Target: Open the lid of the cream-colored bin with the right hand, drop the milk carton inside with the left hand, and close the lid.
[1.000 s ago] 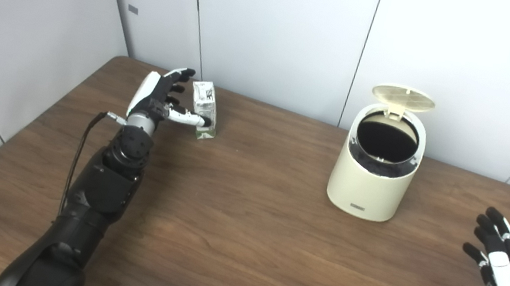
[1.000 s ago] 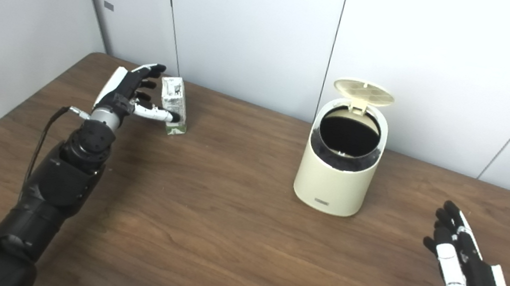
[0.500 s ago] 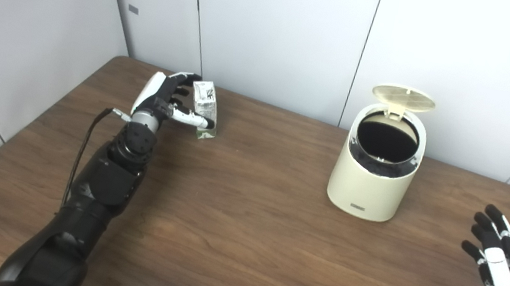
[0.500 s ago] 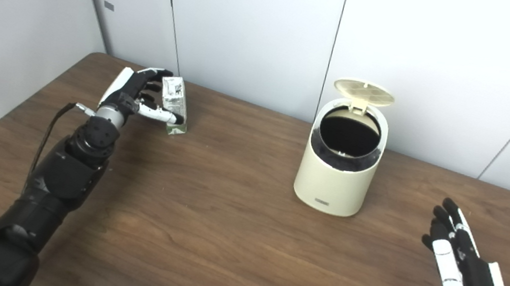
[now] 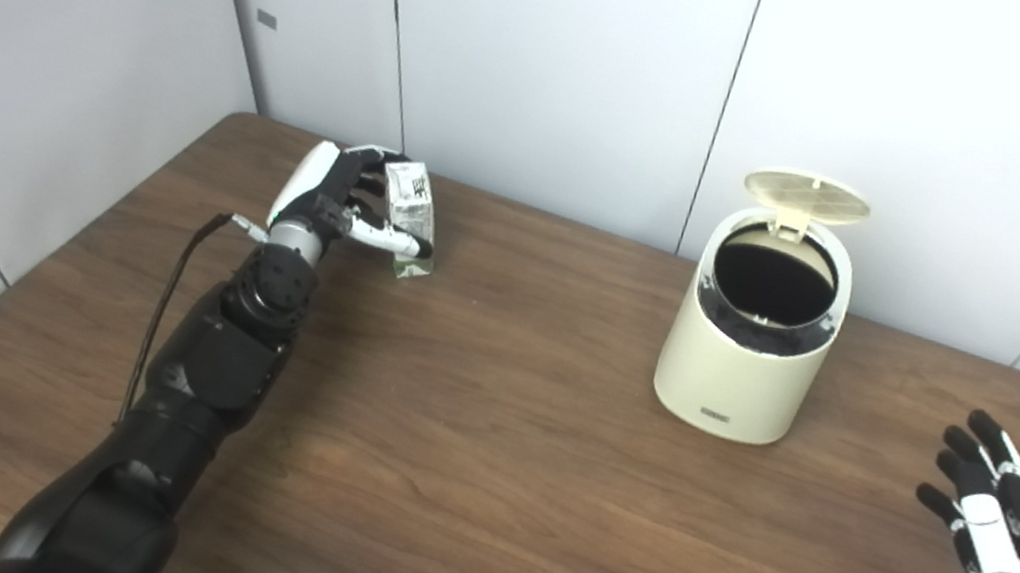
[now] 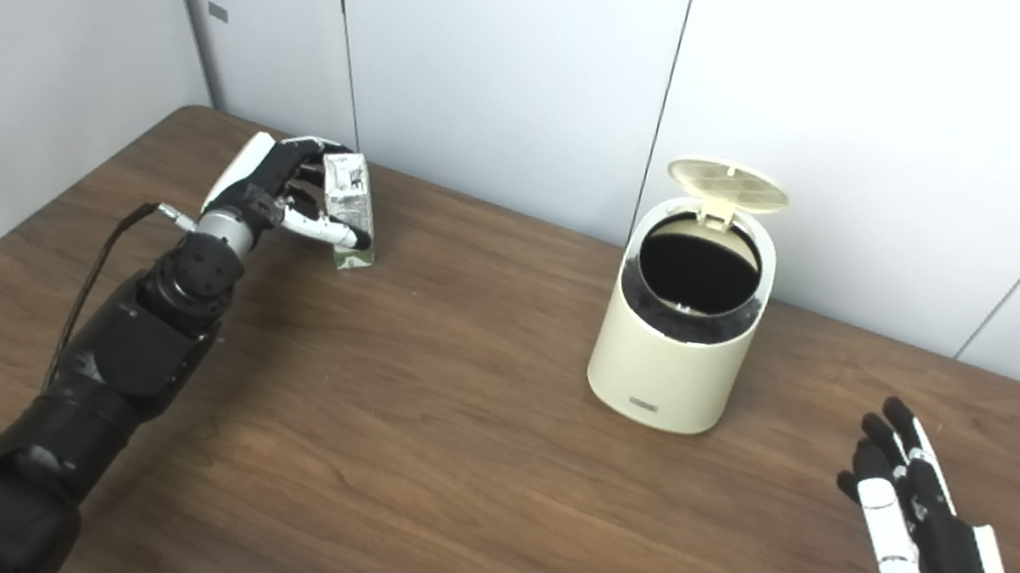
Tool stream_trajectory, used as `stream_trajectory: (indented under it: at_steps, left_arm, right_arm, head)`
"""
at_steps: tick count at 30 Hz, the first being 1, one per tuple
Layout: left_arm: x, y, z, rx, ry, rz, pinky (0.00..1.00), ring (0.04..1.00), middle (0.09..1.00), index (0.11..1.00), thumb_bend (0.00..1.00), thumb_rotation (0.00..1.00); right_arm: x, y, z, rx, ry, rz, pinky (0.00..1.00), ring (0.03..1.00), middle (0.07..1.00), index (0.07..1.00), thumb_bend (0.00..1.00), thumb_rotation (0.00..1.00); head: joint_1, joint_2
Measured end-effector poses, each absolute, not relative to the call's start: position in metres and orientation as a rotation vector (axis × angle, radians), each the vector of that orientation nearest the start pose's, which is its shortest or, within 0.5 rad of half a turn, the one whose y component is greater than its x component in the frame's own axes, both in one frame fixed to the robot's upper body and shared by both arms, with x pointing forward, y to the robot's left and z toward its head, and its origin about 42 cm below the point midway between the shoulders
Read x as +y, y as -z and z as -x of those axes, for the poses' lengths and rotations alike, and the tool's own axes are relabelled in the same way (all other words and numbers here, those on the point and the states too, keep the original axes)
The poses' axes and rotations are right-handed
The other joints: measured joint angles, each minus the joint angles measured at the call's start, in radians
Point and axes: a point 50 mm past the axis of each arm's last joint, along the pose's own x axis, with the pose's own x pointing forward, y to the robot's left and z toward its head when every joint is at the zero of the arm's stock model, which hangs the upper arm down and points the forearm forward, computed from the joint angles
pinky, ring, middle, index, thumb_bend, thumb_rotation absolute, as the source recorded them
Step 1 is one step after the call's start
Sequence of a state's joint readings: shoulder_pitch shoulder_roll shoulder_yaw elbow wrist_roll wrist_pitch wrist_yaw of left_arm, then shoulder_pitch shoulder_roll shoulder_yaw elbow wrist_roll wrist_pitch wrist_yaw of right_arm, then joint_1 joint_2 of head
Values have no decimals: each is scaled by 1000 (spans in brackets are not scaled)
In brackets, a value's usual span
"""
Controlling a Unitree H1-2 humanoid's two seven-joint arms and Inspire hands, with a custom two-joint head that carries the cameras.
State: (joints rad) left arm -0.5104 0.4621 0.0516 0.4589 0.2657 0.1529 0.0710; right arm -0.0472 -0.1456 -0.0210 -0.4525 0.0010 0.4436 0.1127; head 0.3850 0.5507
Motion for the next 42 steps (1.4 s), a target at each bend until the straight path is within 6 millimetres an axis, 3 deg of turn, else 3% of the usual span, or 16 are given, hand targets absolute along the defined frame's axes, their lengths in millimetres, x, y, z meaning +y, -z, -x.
stream_trajectory:
  at_steps: [2,3,4,5,9,13,15,19,28,34,42]
  left_arm:
    - [389,-195,-439,54,-264,-672,582,667,726,738,828,0]
    - [389,-195,-439,48,-267,-671,530,593,599,635,677,0]
    - [389,-195,-439,39,-280,-669,503,555,534,582,600,0]
    - [388,-195,-440,31,-292,-671,484,489,514,524,543,0]
    - [387,-192,-440,-5,-340,-714,452,483,506,440,491,0]
    - [383,-193,-440,-47,-376,-722,415,470,491,434,478,0]
    - [382,-192,-440,-49,-380,-720,415,469,491,440,478,0]
    - [379,-192,-440,-53,-380,-718,412,470,491,437,478,0]
    - [366,-208,-435,-145,-417,-677,383,450,490,452,478,0]
    - [339,-220,-422,-243,-402,-635,339,439,486,432,474,0]
    - [303,-244,-406,-354,-332,-631,372,456,500,446,477,0]
  right_arm:
    - [-241,-203,-279,-49,-95,140,868,934,932,949,321,743]
    - [-241,-203,-279,-50,-93,138,862,930,928,944,315,742]
    - [-241,-203,-279,-50,-91,137,859,928,925,942,311,740]
    - [-241,-203,-279,-50,-89,136,856,926,924,942,313,740]
    - [-243,-203,-279,-50,-83,136,859,929,928,943,314,747]
    - [-243,-203,-279,-45,-85,126,862,925,928,947,301,743]
    - [-243,-203,-279,-45,-87,123,859,924,924,945,359,880]
    - [-244,-202,-279,-43,-85,121,865,926,916,942,446,991]
    - [-247,-199,-280,-33,-64,117,863,919,909,932,485,1000]
    - [-246,-197,-281,-27,-47,103,857,926,910,929,455,1000]
    - [-247,-192,-282,-31,-35,104,836,907,902,933,467,1000]
  head:
    - [-3,2]
    - [-3,3]
    - [-3,3]
    - [-3,3]
    - [-2,5]
    - [0,6]
    - [-2,6]
    - [-2,6]
    - [-37,8]
    - [-78,12]
    - [-110,5]
